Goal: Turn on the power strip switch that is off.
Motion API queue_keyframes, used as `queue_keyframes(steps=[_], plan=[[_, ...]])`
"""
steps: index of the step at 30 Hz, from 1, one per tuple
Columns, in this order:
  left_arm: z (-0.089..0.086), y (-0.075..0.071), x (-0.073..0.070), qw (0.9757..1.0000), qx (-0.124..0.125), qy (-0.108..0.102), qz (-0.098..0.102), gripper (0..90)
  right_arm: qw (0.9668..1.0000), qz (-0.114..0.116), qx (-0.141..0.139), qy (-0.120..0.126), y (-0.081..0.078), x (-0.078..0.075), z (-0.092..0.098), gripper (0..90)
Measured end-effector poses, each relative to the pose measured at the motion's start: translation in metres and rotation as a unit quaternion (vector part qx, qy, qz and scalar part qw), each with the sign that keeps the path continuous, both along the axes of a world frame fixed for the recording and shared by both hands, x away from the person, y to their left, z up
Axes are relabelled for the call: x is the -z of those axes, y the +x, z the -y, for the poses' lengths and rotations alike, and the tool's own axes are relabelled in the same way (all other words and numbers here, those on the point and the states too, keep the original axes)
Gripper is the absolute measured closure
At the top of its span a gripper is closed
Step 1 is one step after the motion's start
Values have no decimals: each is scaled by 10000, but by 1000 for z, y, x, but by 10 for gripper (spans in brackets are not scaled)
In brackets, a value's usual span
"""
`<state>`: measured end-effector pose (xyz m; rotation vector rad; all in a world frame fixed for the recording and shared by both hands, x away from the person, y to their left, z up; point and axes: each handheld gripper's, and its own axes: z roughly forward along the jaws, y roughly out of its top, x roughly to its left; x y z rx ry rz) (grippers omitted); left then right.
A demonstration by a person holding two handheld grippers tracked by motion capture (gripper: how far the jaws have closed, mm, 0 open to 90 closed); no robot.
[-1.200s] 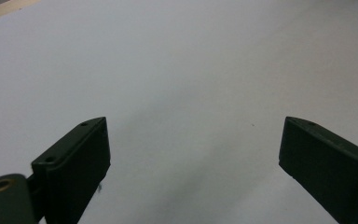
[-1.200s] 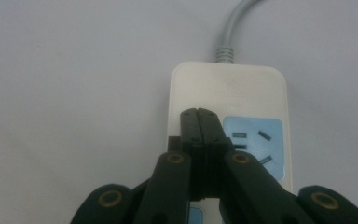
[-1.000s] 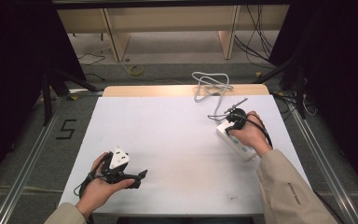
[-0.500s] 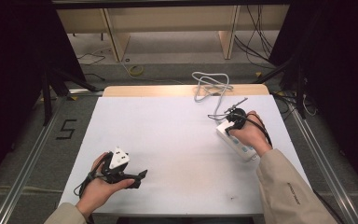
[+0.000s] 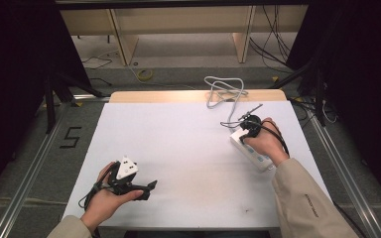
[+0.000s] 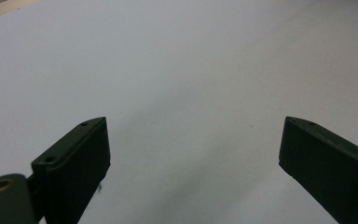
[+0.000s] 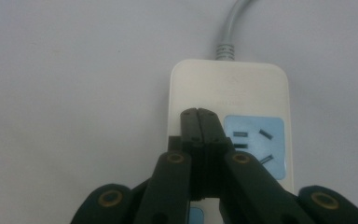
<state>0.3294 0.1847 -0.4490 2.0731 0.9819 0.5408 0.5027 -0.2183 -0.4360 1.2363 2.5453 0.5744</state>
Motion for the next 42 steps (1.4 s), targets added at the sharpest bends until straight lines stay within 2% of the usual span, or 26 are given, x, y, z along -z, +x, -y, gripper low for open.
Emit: queue_keyframes(steps=[5, 8, 21, 42], plan=[[0, 0, 0, 10000, 4, 6, -1, 84, 10000, -3, 14, -22, 0, 0, -1, 900], [0, 0, 0, 10000, 3, 2, -13, 84, 10000, -76, -21, 60, 0, 1, -1, 900], [0, 0, 0, 10000, -2, -7, -19, 84, 10000, 1, -31, 21, -2, 1, -2, 900], [0, 0, 1, 10000, -5, 7, -25, 84, 9998, 125, 68, 163, -4, 2, -1, 900]])
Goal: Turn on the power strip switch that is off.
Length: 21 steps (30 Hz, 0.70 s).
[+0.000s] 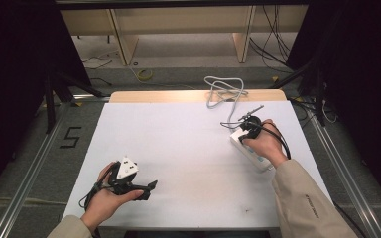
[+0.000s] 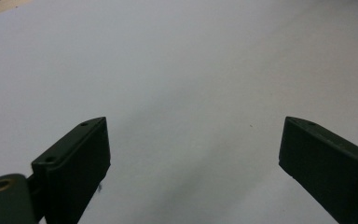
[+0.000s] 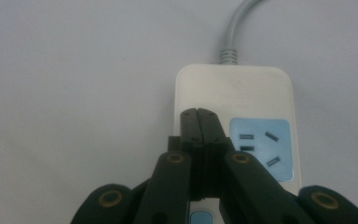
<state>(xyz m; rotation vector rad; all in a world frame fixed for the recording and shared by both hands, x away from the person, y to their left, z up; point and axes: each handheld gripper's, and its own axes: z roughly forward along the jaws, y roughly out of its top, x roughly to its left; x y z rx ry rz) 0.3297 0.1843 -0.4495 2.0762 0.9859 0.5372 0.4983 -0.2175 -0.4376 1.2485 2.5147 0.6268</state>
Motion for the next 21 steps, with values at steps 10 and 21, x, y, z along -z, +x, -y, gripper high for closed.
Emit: queue_keyframes(steps=[10, 21], plan=[[0, 0, 0, 10000, -18, -10, 9, 84, 10000, 40, -8, 0, -1, 0, 0, 900], [0, 0, 0, 10000, -30, 6, 22, 85, 9996, 225, 68, 146, -5, -4, 5, 900]])
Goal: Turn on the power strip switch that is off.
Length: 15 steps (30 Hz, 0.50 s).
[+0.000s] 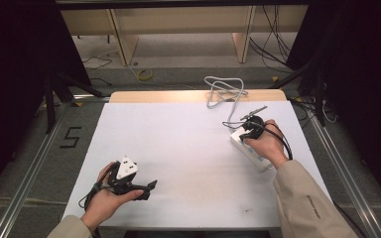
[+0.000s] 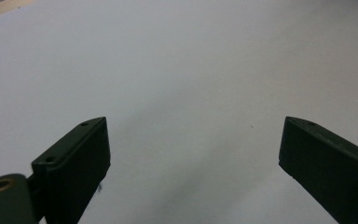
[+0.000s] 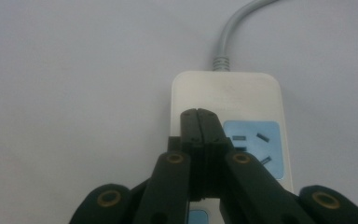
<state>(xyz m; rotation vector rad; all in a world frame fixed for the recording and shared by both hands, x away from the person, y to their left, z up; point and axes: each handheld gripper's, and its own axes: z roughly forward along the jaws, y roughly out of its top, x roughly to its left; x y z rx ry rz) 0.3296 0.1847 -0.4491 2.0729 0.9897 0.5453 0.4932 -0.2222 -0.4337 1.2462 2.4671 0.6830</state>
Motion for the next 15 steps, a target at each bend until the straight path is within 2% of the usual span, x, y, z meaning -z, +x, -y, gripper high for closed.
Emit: queue_keyframes(steps=[15], plan=[[0, 0, 0, 10000, -49, -13, -14, 85, 9994, 272, -6, 235, -14, -6, 3, 822]])
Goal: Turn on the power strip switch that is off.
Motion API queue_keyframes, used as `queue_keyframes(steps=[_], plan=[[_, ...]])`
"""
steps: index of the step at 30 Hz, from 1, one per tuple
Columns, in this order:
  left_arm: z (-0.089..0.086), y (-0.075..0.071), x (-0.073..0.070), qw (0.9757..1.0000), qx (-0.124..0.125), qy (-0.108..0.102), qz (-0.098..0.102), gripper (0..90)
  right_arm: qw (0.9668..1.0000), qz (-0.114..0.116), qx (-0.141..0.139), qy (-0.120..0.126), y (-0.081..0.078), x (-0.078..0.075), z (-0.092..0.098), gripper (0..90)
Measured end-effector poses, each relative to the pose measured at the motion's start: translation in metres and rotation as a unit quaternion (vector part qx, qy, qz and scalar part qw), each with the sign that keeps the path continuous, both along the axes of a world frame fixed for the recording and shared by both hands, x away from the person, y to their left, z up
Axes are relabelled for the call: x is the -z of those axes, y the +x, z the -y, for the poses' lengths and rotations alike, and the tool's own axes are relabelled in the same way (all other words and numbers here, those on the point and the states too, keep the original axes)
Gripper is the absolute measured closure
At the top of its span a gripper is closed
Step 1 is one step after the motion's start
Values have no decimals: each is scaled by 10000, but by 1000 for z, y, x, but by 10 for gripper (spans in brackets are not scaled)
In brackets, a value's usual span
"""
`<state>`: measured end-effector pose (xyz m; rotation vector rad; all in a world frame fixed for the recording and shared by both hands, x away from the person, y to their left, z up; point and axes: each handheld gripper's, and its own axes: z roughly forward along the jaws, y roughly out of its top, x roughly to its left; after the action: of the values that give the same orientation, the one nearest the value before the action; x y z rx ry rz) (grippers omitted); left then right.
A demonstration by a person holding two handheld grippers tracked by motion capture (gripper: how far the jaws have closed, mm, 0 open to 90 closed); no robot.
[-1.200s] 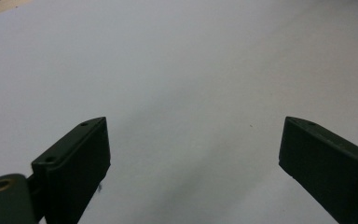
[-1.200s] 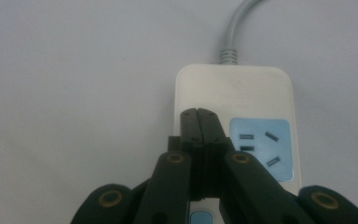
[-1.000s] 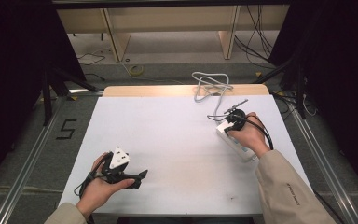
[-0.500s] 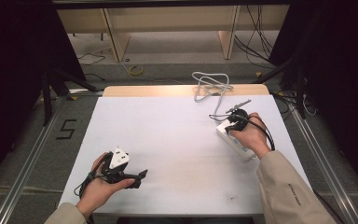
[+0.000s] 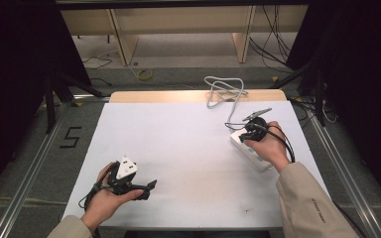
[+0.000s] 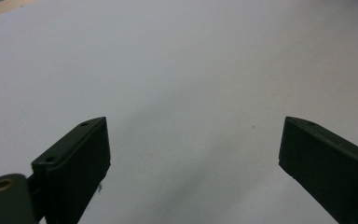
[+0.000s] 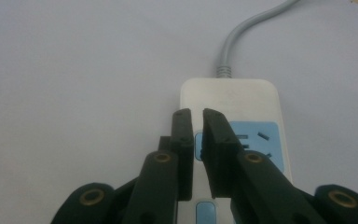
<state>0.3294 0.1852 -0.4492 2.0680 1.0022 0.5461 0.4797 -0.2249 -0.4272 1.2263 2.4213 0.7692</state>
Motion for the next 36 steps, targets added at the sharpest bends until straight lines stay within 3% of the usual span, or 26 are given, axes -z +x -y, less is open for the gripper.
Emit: queue_keyframes(steps=[11, 36], plan=[[-1, 0, 0, 10000, -52, -27, -26, 85, 9993, 273, -17, 264, -16, -6, 0, 770], [-1, 1, 1, 9999, -119, -57, -61, 85, 9948, 602, -192, 798, -60, -16, 1, 619]])
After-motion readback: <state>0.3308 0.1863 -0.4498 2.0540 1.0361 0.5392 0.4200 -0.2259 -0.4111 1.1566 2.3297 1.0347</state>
